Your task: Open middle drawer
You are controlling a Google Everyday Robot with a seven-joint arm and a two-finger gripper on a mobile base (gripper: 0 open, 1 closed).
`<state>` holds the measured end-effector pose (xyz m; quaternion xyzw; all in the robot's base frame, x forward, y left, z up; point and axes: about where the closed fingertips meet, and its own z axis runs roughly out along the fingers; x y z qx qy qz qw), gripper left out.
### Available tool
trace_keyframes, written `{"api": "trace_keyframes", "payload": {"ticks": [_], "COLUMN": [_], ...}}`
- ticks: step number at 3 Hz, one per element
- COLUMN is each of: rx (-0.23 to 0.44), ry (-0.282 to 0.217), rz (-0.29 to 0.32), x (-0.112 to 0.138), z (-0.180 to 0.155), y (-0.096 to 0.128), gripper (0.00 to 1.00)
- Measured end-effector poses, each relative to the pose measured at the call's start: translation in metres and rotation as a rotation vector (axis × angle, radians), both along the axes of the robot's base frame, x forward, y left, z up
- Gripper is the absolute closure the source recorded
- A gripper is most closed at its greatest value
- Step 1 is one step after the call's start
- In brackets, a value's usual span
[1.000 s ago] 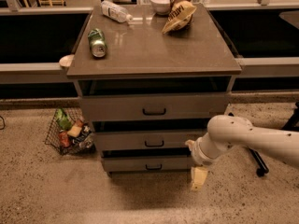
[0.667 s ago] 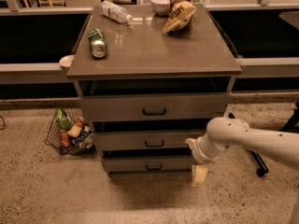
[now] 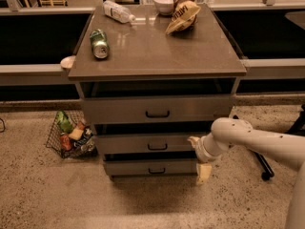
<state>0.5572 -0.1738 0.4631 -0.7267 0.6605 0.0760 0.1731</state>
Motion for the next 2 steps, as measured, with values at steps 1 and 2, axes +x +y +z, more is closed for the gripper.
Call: {"api": "trace_keyframes", "payload": {"ticks": [1,2], "rx": [0.002,0.02], "ry": [-0.056,-0.102], "rz": [0.037,0.076], "x": [0.019,0.041], "z": [-0.008,-0.015], "y": [0.003,0.007], "gripper": [0.0,0.0]}}
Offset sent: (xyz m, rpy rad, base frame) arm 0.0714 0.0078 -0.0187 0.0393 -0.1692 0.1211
